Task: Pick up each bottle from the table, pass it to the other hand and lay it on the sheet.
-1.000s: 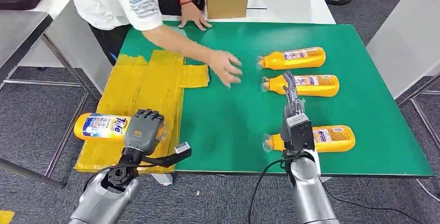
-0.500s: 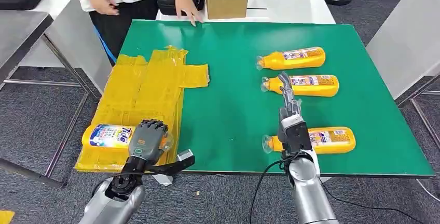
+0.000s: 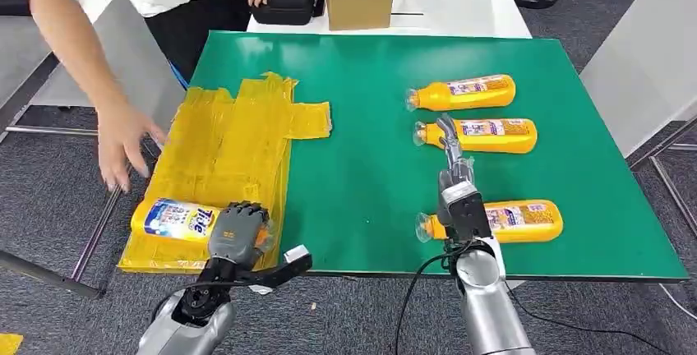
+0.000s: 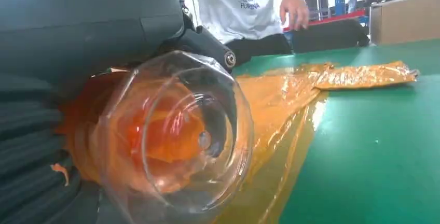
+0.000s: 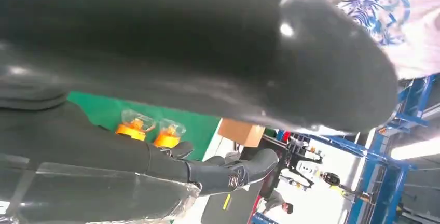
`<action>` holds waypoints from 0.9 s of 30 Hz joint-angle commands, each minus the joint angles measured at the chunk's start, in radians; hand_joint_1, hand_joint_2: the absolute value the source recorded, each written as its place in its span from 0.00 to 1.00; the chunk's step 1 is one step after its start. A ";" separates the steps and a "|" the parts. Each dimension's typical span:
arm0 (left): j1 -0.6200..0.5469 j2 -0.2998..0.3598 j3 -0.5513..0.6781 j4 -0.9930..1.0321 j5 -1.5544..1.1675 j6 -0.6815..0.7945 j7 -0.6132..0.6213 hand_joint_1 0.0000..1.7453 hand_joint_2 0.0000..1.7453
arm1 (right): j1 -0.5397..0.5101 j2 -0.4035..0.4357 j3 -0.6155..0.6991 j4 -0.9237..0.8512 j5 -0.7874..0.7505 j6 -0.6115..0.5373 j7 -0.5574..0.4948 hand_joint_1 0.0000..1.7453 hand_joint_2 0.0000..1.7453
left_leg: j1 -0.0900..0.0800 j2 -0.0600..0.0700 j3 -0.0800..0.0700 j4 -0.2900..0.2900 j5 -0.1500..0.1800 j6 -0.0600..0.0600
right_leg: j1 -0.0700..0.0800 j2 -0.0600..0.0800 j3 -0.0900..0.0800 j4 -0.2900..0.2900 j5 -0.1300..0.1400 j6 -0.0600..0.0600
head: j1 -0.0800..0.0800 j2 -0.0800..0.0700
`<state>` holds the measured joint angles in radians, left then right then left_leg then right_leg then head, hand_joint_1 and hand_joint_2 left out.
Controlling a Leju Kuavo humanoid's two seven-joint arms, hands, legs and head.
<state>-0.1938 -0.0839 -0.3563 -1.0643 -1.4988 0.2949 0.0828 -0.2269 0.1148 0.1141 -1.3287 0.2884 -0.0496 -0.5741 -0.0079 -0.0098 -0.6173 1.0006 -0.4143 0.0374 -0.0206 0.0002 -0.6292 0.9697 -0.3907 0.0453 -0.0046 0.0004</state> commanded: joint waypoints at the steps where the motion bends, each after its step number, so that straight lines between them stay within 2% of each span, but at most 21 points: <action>1: -0.060 -0.041 0.048 0.191 0.011 0.039 -0.002 1.00 1.00 | -0.043 0.003 0.012 0.059 0.011 0.012 0.003 0.00 0.00 | 0.001 0.002 0.006 0.000 -0.002 -0.002 | 0.002 0.001 0.006 -0.001 -0.002 -0.002 | 0.000 0.000; 2: -0.064 -0.045 0.053 0.201 0.012 0.051 -0.005 1.00 1.00 | -0.045 0.003 0.014 0.067 0.012 0.013 0.002 0.00 0.00 | 0.001 0.001 0.004 -0.001 -0.001 -0.002 | 0.001 0.000 0.004 -0.001 -0.001 -0.001 | 0.000 0.000; 3: -0.065 -0.045 0.053 0.205 0.009 0.054 -0.004 0.95 1.00 | -0.046 0.003 0.016 0.071 0.013 0.014 0.002 0.00 0.00 | 0.001 0.001 0.003 -0.001 -0.001 -0.001 | 0.001 0.000 0.003 -0.001 -0.001 -0.001 | 0.000 0.000; 4: -0.067 -0.047 0.057 0.212 0.012 0.052 -0.002 0.76 1.00 | -0.049 0.004 0.020 0.081 0.015 0.015 -0.001 0.00 0.00 | 0.001 0.002 0.006 0.000 -0.003 -0.002 | 0.002 0.001 0.006 -0.001 -0.002 -0.002 | 0.000 0.000; 5: -0.068 -0.048 0.061 0.217 0.015 0.059 -0.004 0.18 1.00 | -0.054 0.005 0.022 0.091 0.017 0.013 -0.005 0.00 0.00 | 0.001 0.002 0.006 0.000 -0.002 -0.002 | 0.002 0.001 0.006 -0.001 -0.002 -0.002 | 0.000 0.000; 6: -0.066 -0.047 0.062 0.218 0.015 0.058 -0.004 0.00 1.00 | -0.055 0.005 0.022 0.092 0.017 0.013 -0.005 0.00 0.00 | 0.001 0.002 0.004 0.000 -0.001 -0.002 | 0.001 0.001 0.004 -0.001 -0.001 -0.001 | 0.000 0.000; 7: -0.066 -0.047 0.062 0.218 0.015 0.058 -0.004 0.00 1.00 | -0.055 0.005 0.022 0.092 0.017 0.013 -0.005 0.00 0.00 | 0.002 0.003 0.007 0.000 -0.003 -0.003 | 0.002 0.002 0.007 -0.001 -0.002 -0.002 | 0.000 0.000; 9: -0.065 -0.046 0.068 0.225 0.018 0.067 -0.009 0.00 1.00 | -0.069 0.008 0.025 0.116 0.013 0.009 -0.016 0.00 0.00 | 0.001 0.002 0.003 0.000 -0.001 -0.001 | 0.001 0.002 0.003 -0.001 -0.001 -0.001 | 0.000 0.000; 27: -0.048 -0.033 0.056 0.199 0.011 0.024 -0.012 0.00 1.00 | -0.093 0.006 0.027 0.122 -0.017 0.022 -0.022 0.00 0.00 | 0.001 0.002 0.006 0.000 -0.002 -0.002 | 0.001 0.002 0.006 -0.001 -0.001 -0.002 | 0.000 0.000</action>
<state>-0.2304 -0.1289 -0.3040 -0.9270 -1.4786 0.3467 0.0629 -0.2687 0.1267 0.1324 -1.2734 0.2819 -0.0339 -0.5917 -0.0079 -0.0103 -0.6162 1.0005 -0.4142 0.0374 -0.0207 -0.0001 -0.6277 0.9697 -0.3907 0.0453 -0.0046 0.0004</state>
